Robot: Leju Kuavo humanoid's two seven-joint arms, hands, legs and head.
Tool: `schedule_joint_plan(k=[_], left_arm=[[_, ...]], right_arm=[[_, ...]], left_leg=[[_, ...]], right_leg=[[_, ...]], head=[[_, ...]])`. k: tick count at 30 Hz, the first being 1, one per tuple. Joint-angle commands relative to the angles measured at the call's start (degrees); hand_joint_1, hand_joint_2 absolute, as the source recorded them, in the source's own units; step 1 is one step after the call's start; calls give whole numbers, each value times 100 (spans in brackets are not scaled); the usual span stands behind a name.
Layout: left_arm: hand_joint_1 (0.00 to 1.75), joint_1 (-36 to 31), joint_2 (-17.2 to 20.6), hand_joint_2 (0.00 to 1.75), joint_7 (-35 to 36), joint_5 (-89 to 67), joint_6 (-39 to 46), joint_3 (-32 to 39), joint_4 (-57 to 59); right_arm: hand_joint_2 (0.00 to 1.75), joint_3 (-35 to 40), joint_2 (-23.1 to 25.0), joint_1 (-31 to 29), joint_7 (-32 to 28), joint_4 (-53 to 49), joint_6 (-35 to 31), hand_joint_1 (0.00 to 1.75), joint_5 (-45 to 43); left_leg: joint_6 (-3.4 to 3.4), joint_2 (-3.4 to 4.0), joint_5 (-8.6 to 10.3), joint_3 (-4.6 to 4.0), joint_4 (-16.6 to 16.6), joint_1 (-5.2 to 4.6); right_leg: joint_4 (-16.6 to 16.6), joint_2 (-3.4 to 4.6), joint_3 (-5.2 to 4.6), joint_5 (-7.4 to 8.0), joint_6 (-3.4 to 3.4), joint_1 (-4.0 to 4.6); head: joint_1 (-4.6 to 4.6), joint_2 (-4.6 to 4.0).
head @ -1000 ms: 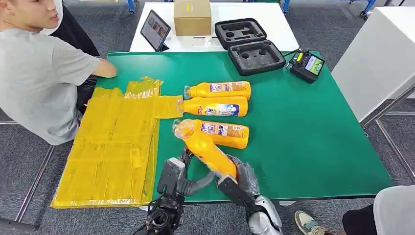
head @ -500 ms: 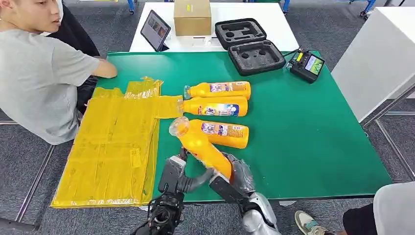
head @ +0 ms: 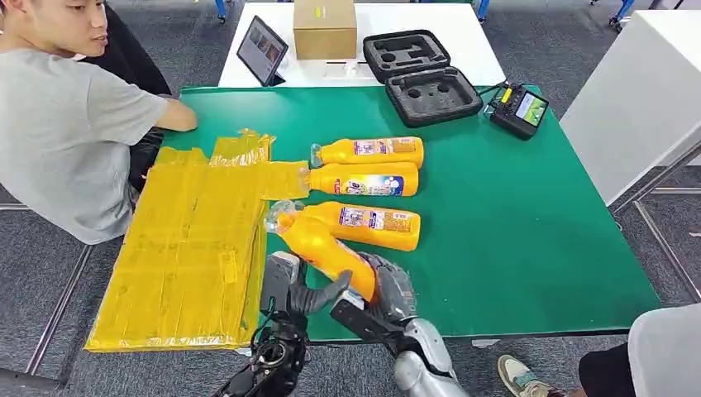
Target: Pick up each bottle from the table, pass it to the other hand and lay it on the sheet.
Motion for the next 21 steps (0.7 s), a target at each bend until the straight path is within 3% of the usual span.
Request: schedule_joint_plan(k=[1,6,8,13,15,16,17,18,19,21], left_arm=[[0,-441,-95,175,81,185,-128,30,367],[0,-447,-85,175,174,306,-290,-48,367],[0,-454,-104,175,539,672,-709,-69,394],[0,-416,-48,175,640,987,-1101,-99,216],[0,-414,-22,175,643,989,-1129,-130,158],[9,-404,-4,175,634,992,-1148,-149,121],[138,-402,-3,175,625,997,-1144,-152,113],[171,-412,4,175,614,991,-1180,-194,118],[175,-412,4,175,614,991,-1180,-194,118],[175,-432,0,175,548,965,-1192,-248,139]], right_arm=[[175,608,93,-172,-116,936,-120,152,41],[175,641,89,-235,-176,1076,-180,154,-18],[175,774,98,-327,-120,1275,-467,157,176],[175,1033,165,-428,47,1551,-799,150,538],[175,1110,186,-453,96,1612,-876,140,647],[175,1161,208,-472,170,1656,-968,120,746],[175,1191,214,-491,213,1696,-995,84,800],[175,1247,209,-491,368,1659,-1047,66,1014],[175,1247,209,-491,368,1659,-1047,40,1014],[175,1261,216,-430,507,1561,-1047,5,1291]], left_leg=[[-11,-15,-4,10,2,8],[-8,-17,-3,7,1,7],[-7,-14,-3,8,1,5],[-9,-10,-2,8,1,6],[-9,-11,-2,6,2,7],[-7,-8,-1,2,1,7],[-11,-14,-3,9,1,6],[-10,-10,-3,6,2,9],[-13,-14,-5,11,3,8],[-10,-11,0,3,2,7]], right_leg=[[0,-7,15,-6,-9,8],[-2,-11,13,-6,-6,6],[-1,-8,11,-5,-6,5],[0,-3,10,-3,-7,5],[1,-4,8,-3,-8,6],[0,-4,4,-1,-6,6],[3,-6,11,-6,-9,5],[1,-4,9,-4,-8,8],[4,-5,13,-8,-10,7],[1,-6,6,-3,-6,6]], head=[[0,0],[0,0],[0,0],[-2,0],[2,0],[0,0],[0,0],[0,0],[0,0],[0,0]])
